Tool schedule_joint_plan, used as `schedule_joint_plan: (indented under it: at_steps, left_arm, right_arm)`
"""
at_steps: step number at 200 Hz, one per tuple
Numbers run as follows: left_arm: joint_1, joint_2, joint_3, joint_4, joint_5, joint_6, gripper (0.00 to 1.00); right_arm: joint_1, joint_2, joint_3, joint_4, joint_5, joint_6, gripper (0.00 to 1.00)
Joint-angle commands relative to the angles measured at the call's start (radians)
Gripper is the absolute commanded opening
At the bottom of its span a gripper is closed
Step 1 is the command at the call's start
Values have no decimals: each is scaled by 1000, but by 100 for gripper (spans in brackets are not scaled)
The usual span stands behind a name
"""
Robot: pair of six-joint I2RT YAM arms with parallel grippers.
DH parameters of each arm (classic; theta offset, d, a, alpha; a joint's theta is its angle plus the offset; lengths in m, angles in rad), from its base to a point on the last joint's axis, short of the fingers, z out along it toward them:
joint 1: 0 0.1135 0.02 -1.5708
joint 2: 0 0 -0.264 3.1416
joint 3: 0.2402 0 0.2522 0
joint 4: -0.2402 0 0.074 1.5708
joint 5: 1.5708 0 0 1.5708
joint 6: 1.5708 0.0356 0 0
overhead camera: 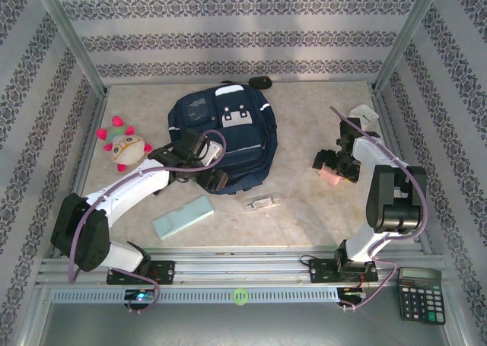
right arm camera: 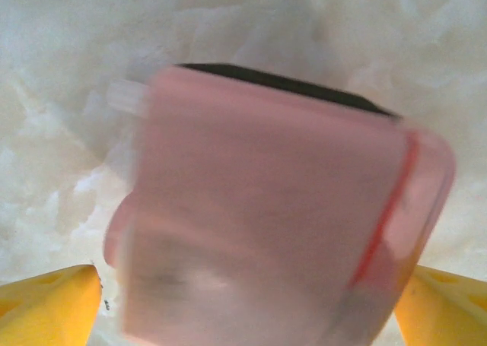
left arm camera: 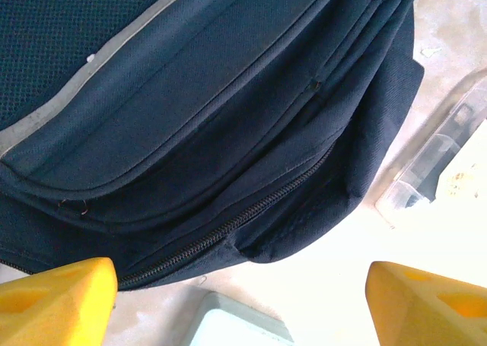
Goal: Pack the student bag
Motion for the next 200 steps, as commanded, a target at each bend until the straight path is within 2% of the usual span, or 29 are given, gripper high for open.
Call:
schedule_joint_plan:
  at_steps: [1, 36, 91, 110, 133, 147, 164, 200]
  left_arm:
    - [-13, 8, 26, 32, 19, -26, 85]
    - [-13, 11, 24, 38, 22, -32, 85]
    - [-14, 13, 25, 46, 13, -34, 85]
    - [-13, 14, 22, 48, 13, -36, 85]
    - [-13, 19, 24, 57, 11, -26, 85]
    - [-13, 25, 28, 68, 8, -8, 85]
    - [-13, 40, 30, 95, 9, 60, 85]
    - [-13, 115, 56, 199, -27, 336, 87]
  right_arm:
    - [-9, -45, 11, -36, 28, 9, 98]
    - [-6, -62, -2, -28, 37, 21, 98]
    - [13, 54, 20, 6, 14, 32, 97]
    - [15, 71, 22, 19, 29, 34, 93]
    - [14, 70, 21, 29, 50, 27, 82]
    - [13, 62, 20, 26, 54, 25, 79]
    - [14, 29, 10, 21, 51, 22, 76]
    - [16, -141, -43, 18, -10, 39, 72]
